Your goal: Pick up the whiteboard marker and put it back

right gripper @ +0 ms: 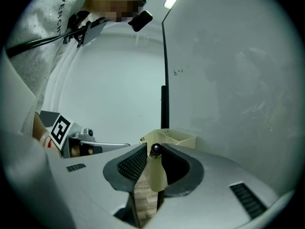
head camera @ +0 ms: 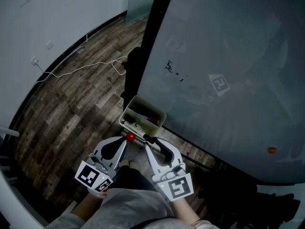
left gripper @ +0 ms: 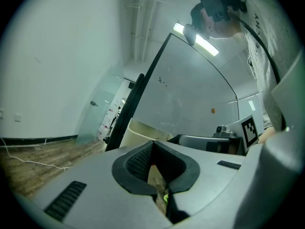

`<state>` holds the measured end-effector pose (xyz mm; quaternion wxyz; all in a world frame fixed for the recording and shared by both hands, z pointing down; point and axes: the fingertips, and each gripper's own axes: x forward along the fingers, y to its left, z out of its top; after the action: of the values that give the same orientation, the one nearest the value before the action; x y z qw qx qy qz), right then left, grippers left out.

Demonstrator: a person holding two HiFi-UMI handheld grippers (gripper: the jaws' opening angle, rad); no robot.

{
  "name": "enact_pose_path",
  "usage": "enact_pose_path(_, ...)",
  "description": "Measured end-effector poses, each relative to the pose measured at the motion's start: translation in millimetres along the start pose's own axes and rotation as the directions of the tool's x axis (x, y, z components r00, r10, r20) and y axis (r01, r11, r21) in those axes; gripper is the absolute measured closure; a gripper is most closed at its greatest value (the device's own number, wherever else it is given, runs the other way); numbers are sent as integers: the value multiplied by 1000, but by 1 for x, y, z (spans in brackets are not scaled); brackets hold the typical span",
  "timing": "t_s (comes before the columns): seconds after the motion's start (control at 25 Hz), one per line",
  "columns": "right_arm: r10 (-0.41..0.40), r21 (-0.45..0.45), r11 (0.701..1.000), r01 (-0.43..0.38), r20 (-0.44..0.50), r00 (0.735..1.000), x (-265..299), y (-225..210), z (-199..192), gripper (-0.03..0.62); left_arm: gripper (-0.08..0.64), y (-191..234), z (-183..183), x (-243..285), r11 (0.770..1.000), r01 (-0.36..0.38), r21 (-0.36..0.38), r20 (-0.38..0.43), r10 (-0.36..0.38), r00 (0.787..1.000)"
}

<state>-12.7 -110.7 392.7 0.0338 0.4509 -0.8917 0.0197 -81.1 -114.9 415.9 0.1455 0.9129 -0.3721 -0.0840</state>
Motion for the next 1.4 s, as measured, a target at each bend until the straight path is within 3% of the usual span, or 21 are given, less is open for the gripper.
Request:
enact_pose_path(0.6, -2, -1, 1000, 2, 4, 1000, 0, -2, 1, 509, 545, 1, -3, 5, 1000, -1, -6, -2, 1, 1000)
enact_pose_path(0.96, -5, 88, 996, 1, 42, 999, -4, -6, 10, 514, 545, 1, 0, 3, 1000, -7, -3, -1, 7, 1000)
enact_pose_path(1.4, -27, 118, 993, 18, 73, 997, -11, -16, 24, 515, 545, -3, 6, 2, 1000, 0, 6, 8, 0, 1000)
